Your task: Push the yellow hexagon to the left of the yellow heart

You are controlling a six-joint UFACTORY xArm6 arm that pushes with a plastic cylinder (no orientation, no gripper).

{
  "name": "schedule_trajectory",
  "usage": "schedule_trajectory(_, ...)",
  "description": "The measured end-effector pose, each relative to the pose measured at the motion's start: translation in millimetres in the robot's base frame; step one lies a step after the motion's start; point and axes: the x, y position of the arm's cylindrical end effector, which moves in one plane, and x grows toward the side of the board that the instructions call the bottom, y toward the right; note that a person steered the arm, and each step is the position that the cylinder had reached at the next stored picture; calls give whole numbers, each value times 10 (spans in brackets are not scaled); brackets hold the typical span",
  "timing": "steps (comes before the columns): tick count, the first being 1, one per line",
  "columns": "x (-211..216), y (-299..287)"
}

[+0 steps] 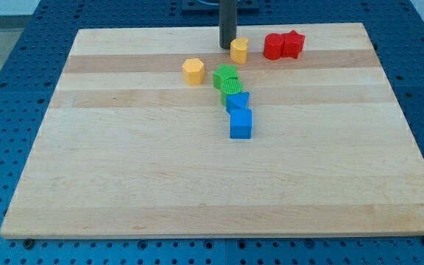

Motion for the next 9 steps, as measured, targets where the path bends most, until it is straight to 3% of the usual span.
schedule_trajectory(1,13,-336)
schedule_trajectory(2,83,-1081)
schedule_trajectory(3,694,-1427)
schedule_trajectory(4,1079,-1426)
schedule_trajectory(6,1090,-653)
schedule_trajectory(9,520,-588)
